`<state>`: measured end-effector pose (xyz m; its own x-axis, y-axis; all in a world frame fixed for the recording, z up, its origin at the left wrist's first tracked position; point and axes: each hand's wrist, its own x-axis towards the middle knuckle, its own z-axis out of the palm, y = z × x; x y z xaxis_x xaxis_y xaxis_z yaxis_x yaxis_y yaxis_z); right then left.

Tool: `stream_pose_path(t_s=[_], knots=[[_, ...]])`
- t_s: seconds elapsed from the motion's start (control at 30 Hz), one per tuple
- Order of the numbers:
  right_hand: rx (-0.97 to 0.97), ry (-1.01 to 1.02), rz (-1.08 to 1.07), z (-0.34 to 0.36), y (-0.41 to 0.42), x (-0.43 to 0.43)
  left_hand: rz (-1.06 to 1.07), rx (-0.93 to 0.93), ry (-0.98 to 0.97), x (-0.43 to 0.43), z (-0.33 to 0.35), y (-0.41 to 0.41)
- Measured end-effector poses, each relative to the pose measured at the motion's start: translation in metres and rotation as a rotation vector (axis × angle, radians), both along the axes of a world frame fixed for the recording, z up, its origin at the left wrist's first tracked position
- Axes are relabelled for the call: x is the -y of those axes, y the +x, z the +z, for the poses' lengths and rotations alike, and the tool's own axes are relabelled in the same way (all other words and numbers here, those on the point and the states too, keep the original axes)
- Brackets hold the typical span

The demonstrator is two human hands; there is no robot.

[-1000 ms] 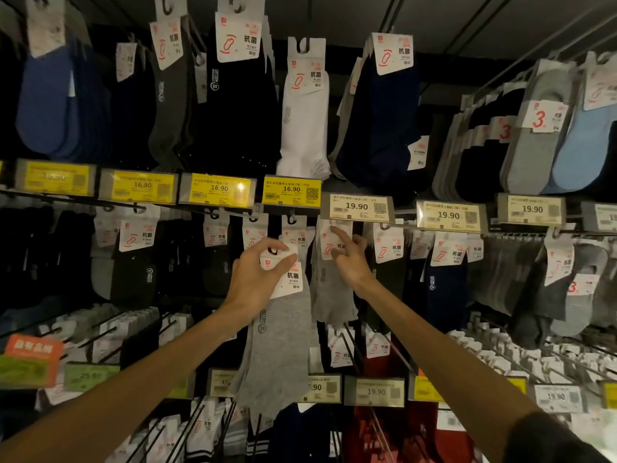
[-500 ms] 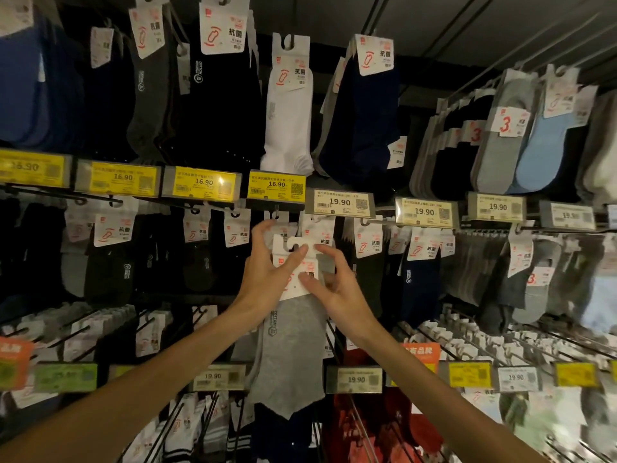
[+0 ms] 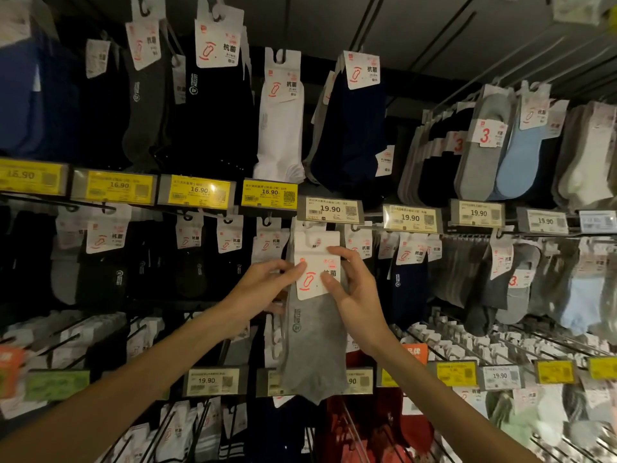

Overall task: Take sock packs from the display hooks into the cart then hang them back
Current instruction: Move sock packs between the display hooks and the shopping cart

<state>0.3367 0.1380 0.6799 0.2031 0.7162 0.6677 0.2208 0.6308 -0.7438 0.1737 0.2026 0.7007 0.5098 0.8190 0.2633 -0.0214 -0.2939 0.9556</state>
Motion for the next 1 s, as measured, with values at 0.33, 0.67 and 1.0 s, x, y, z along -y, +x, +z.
stream_pose_path(t_s=[0.33,0.67,1.0], knots=[[-0.052,0.069,-0.077,0.027,-0.005,-0.016,-0.123,-0.067,0.06,0.01,-0.006,0.005],[-0.087,0.074,-0.066,0.028,-0.006,-0.017,-0.116,-0.028,0.084,0.005,-0.008,0.009],[-0.285,-0.026,-0.069,0.063,0.003,-0.03,-0.122,-0.063,0.11,0.008,-0.003,0.013]])
